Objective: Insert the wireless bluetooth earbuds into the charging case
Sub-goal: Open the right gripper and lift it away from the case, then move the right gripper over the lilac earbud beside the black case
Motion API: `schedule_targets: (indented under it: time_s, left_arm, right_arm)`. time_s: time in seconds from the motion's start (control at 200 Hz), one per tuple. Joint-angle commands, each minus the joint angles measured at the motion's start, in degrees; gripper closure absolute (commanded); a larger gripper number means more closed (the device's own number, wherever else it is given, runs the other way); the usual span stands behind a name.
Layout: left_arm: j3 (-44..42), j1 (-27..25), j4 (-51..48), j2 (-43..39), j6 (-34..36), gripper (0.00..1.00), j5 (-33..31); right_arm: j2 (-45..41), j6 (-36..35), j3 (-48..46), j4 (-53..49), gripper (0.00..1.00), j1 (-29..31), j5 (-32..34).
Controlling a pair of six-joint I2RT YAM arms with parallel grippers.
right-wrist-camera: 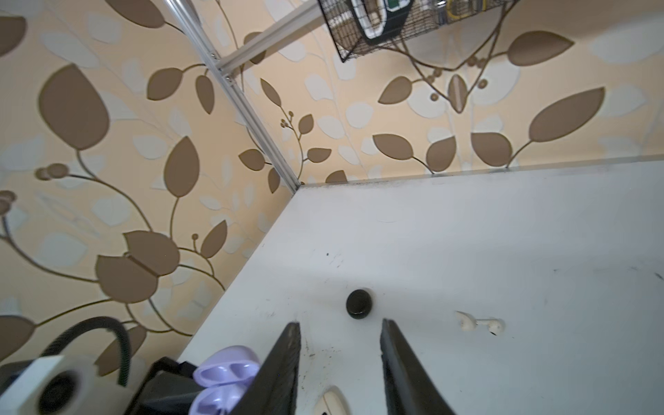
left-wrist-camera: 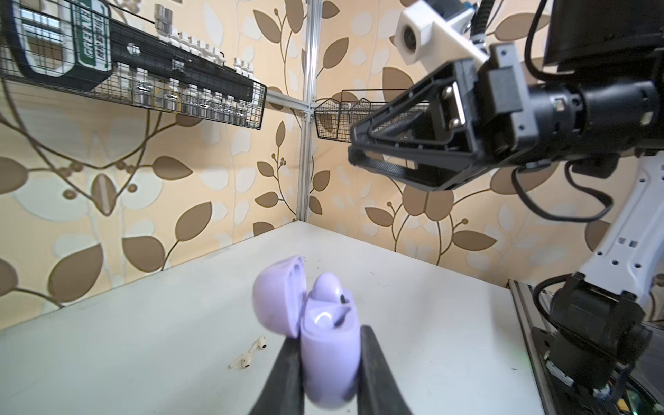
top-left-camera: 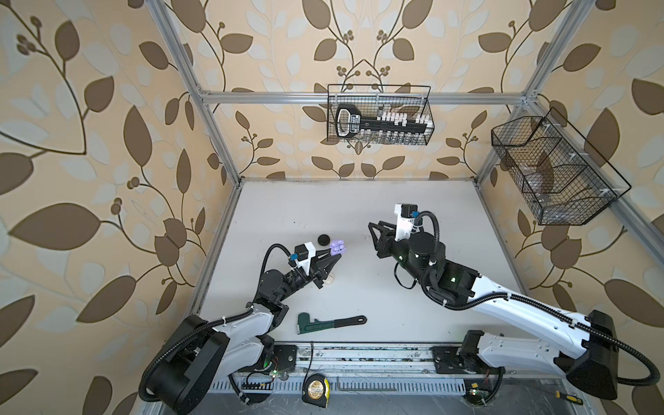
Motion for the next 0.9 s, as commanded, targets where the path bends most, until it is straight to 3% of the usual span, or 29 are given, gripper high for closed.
schedule_targets:
  time_s: [0.0,0.185,0.305,0.48,0.665,0.895]
  left_arm:
    - [0.0,-0.2,0.3,-2.0,1.0,1.0,-4.3]
    - [0.5,-0.4,-7.3,-5.5,3.9,1.0,-6.7]
    - [0.1,-0.8,-11.3,-7.0,6.7,1.0,-9.3]
    - [1.1,-0.9,-10.0,-4.2,5.7,1.0,-9.2]
    - [-1.8,-1.0,-2.2,-0.4,2.9,1.0,-14.8]
    - [-0.8,-1.0,-9.1,-3.5,5.9,1.0,-18.6]
  right_arm:
    - [2.8,0.6,-2.9,-2.4,0.6,-4.5,-5.9]
    - [10.2,3.0,-2.8,-2.8,0.6,-14.6,-15.7]
    - [16.9,2.7,1.3,-6.0,0.6,-16.3,-19.1]
    - [26.1,1.3,7.2,-9.6,0.58,-15.3,-22.3]
    - [37.6,-0.7,17.6,-17.7,0.59,-11.6,-27.8]
    - [46.9,-4.2,29.9,-25.6,0.53,-5.7,-24.0]
